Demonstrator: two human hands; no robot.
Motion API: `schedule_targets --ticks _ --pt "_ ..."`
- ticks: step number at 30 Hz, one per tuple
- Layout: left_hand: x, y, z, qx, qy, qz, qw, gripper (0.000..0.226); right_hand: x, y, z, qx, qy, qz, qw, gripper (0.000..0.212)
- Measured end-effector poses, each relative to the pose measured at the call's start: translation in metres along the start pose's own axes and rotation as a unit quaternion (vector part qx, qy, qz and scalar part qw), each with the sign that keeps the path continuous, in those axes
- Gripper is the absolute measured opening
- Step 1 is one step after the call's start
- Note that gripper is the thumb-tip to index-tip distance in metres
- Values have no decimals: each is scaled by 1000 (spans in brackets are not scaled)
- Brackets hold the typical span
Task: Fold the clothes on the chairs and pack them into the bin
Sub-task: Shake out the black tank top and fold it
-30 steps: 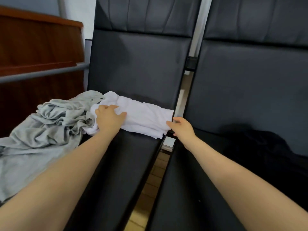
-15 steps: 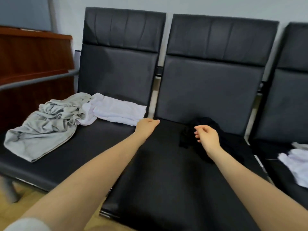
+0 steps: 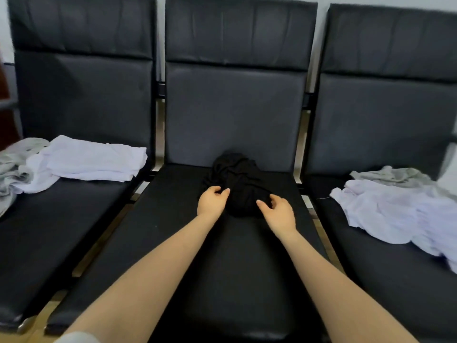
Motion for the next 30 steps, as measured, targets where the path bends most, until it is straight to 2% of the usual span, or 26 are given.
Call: schedule_targets --ticks 2,5,9,12,15,19,22,26,30 --pt "9 1 -8 8 -11 -30 999 49 5 1 -4 -57 1 73 996 57" --pt "15 -2 -14 29 2 -75 997 42 7 4 -12 -64 21 64 996 39" --pt "10 8 -7 18 17 120 992 28 5 2 -9 -65 25 36 997 23" --pt "-15 31 5 71 57 148 985 21 -6 -1 4 -43 14 -109 993 18" --pt "-52 58 21 150 67 156 974 17 -29 -18 20 4 19 -327 945 17" --pt "-103 78 39 146 109 283 942 18 -51 -55 43 24 -24 -538 842 20" --pt "-130 81 48 113 118 367 916 18 -59 -80 55 31 -62 -579 812 19" --pt "-165 73 55 99 170 358 913 20 -62 -101 67 80 -101 -642 755 15" --pt "-181 57 51 54 177 373 909 34 -59 -99 63 138 -124 -671 717 29"
Point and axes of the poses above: each hand's wrist, its own z-axis away from the middle knuckle, its own x-axis out of the palm, y = z × x, the point moved 5 cm from there along -z, towards the middle knuckle, and after that the axes turned 7 degrees about x, right-handed, at the moved point
